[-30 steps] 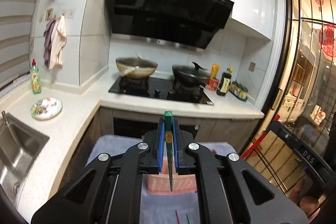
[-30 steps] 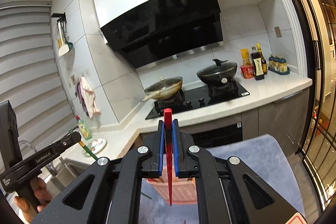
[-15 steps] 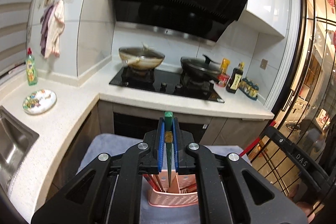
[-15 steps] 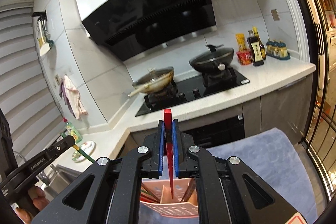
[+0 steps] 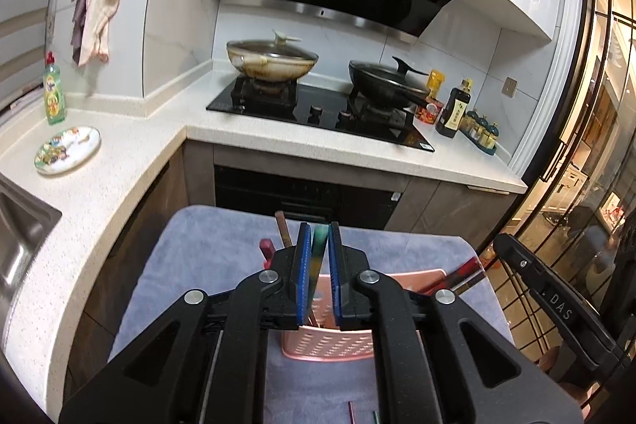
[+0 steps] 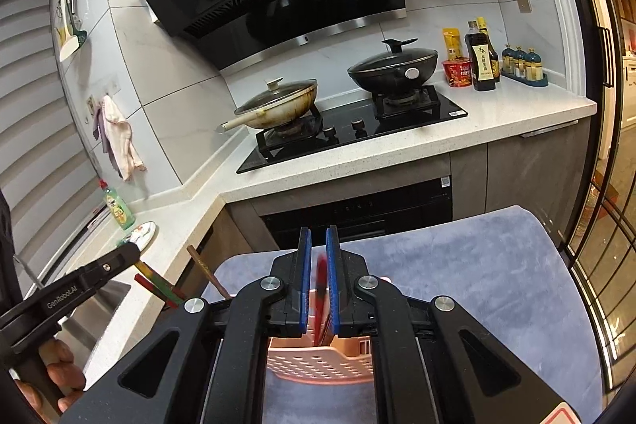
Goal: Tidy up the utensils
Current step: 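Lower both chopsticks into the pink holder and open both tools, then withdraw both open tools back over the last two chopsticks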
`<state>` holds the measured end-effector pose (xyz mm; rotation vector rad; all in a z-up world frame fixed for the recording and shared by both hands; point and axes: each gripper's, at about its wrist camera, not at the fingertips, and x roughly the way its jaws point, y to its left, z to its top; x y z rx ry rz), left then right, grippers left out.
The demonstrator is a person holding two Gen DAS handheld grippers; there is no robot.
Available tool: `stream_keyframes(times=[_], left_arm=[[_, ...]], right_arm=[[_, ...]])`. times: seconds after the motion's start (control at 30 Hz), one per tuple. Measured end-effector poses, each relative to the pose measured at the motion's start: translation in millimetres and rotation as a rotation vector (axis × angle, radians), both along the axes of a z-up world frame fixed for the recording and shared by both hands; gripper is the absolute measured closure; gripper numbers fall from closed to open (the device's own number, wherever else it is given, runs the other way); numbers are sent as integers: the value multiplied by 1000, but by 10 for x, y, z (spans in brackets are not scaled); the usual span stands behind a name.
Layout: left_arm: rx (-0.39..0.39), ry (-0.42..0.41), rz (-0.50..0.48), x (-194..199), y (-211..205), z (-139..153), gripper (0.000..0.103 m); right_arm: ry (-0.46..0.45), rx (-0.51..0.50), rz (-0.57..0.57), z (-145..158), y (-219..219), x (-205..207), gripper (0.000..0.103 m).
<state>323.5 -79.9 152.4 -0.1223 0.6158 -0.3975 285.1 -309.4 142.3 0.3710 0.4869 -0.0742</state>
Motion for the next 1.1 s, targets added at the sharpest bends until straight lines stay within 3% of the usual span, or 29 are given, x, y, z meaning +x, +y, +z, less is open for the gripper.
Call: stream_keyframes(times=[0.37,1.1], left_arm=[[35,-42,17,-237,37,96,85],[102,-99,3,-1340,158,79,84]], right_arm=[[-30,2,18,121,40,-310,93],[-13,-82,59,12,372,-1613,92]])
